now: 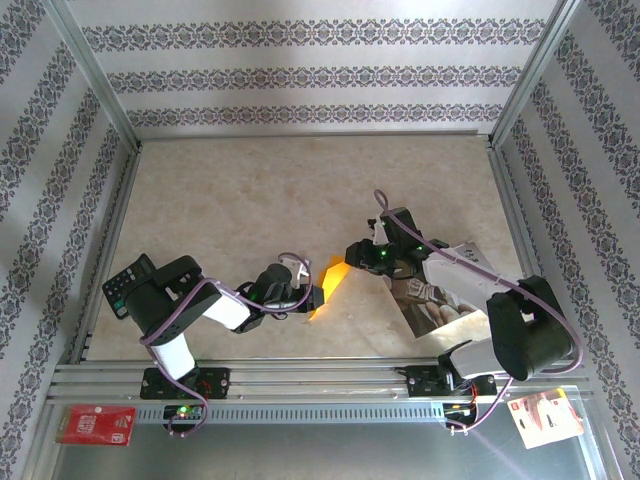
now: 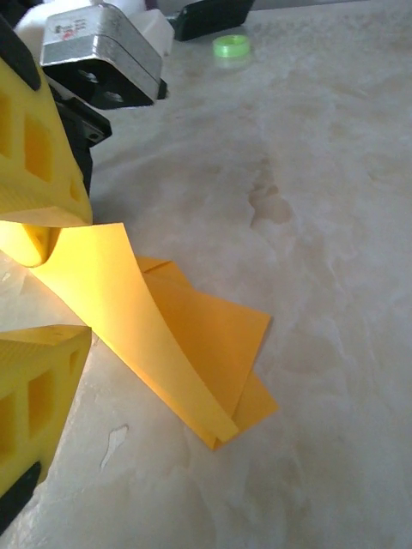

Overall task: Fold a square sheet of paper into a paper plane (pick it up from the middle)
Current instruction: Fold the wing for the fifth time at the center of the table.

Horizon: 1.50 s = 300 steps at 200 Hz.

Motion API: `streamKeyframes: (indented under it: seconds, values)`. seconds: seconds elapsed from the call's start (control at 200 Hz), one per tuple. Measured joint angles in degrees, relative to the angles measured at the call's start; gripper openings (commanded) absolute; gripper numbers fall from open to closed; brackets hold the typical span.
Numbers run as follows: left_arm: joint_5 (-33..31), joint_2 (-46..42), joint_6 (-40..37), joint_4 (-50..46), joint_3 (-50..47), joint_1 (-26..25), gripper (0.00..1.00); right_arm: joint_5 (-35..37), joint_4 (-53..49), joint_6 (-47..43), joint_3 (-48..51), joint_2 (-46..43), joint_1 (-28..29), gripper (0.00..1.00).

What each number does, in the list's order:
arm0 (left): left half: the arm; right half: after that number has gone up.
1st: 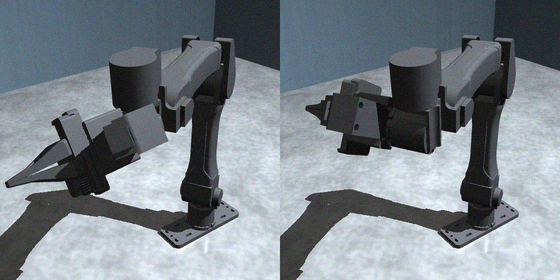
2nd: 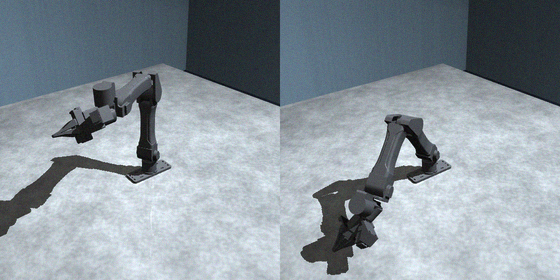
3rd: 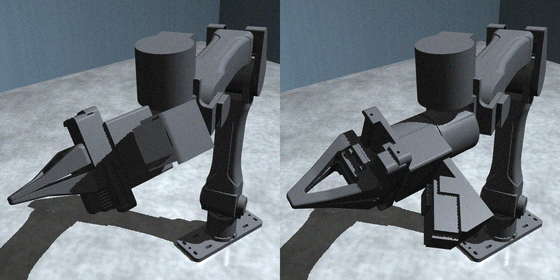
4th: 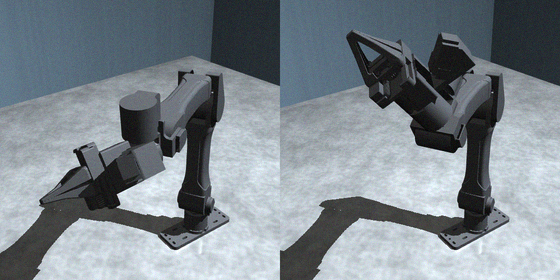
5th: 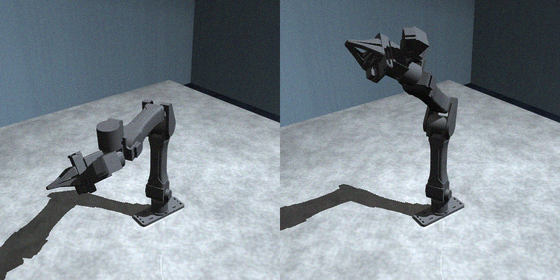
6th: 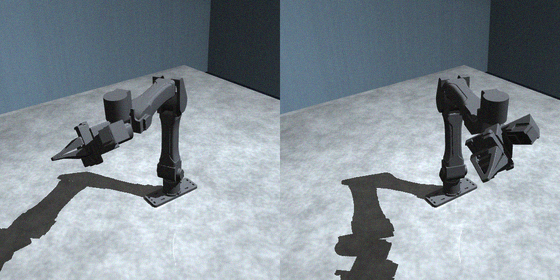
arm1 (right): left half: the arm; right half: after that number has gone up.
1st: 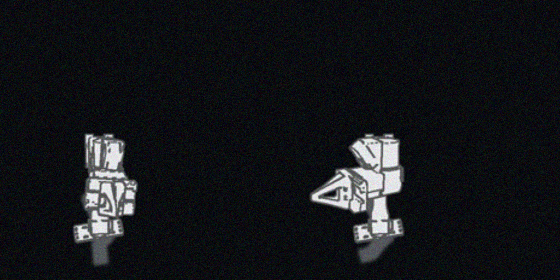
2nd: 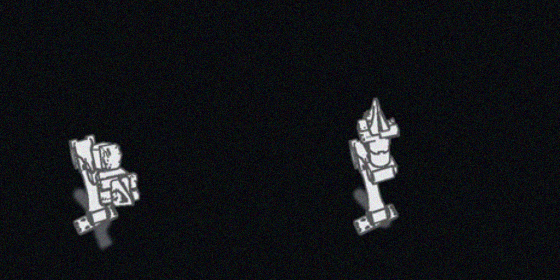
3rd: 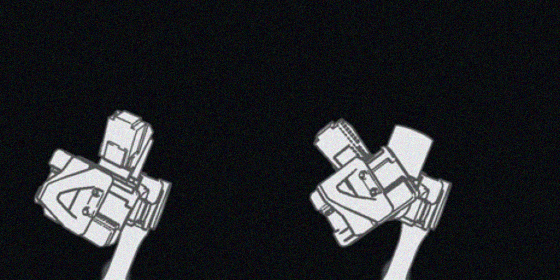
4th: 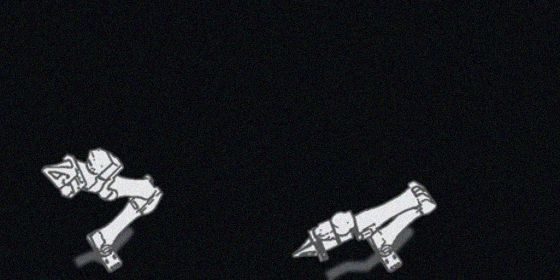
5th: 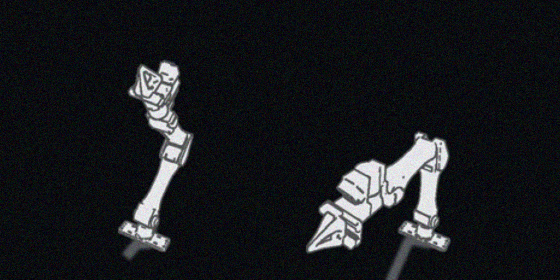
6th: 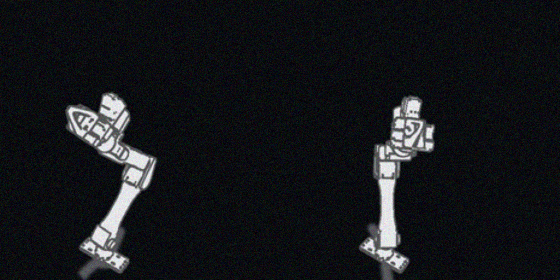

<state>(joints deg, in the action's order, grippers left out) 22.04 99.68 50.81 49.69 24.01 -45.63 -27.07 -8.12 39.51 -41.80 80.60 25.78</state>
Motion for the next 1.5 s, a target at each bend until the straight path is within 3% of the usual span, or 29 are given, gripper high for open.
streamKeyframes:
  seconds: [0.679,1.499]
  values:
    - [7.76,3.04,7.52,-0.31,2.78,2.05,0.0,-2.67,-1.31,-6.34,-1.29,6.34,3.37,0.29]
    - [8.98,4.66,11.72,3.43,1.81,3.34,0.0,-3.04,1.57,-8.46,-3.58,14.64,4.81,0.25]
